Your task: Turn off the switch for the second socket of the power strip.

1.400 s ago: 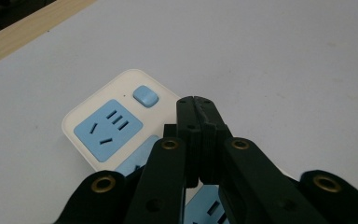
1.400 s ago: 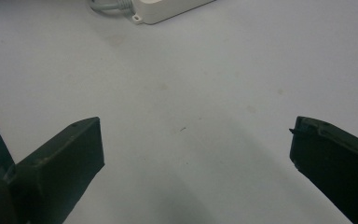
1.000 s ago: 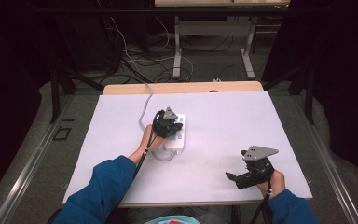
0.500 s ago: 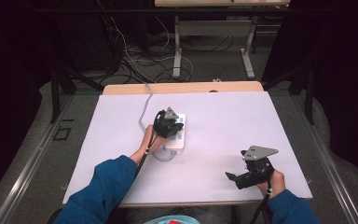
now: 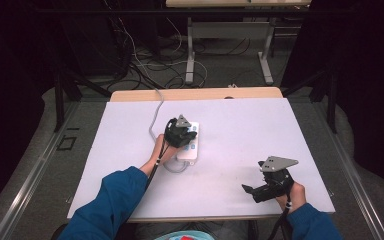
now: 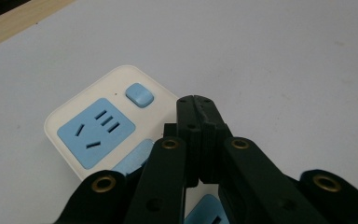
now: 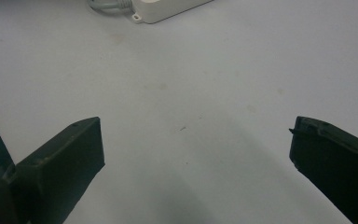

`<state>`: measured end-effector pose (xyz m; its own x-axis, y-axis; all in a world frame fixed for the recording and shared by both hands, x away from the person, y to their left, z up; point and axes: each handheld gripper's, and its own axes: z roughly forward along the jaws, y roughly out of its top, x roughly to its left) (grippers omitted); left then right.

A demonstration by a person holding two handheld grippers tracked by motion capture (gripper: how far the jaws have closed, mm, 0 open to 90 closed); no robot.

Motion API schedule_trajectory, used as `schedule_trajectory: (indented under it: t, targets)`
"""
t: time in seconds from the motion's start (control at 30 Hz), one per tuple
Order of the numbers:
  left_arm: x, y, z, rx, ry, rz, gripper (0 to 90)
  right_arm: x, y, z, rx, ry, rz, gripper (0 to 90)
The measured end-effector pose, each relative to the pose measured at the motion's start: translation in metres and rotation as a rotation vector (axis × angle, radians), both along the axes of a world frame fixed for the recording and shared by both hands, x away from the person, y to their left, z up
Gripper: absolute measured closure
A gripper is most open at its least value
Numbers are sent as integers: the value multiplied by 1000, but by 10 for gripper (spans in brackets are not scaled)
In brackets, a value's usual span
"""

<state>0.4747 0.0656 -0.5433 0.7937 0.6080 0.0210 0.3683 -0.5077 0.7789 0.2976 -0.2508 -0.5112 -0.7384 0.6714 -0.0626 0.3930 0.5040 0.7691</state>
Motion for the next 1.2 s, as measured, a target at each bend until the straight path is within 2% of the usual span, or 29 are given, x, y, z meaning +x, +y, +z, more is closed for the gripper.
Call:
schedule_trajectory:
  t: [0.4, 0.47, 0.53, 0.57, 0.63, 1.2]
  targets:
    - [-2, -1, 0, 7, -9, 3, 900, 0, 0, 0, -2, -3, 3, 25]
    - [-2, 0, 1, 15, 3, -7, 900, 0, 0, 0, -2, -2, 2, 25]
    - [-2, -1, 0, 5, -9, 4, 900, 0, 0, 0, 0, 1, -1, 25]
    - [-2, 0, 1, 15, 4, -6, 900, 0, 0, 0, 0, 1, -1, 25]
    - [-2, 0, 1, 18, -1, -7, 900, 0, 0, 0, 0, 0, -1, 25]
    - [-1, 0, 0, 17, -6, -9, 900, 1, 0, 0, -4, -5, 3, 26]
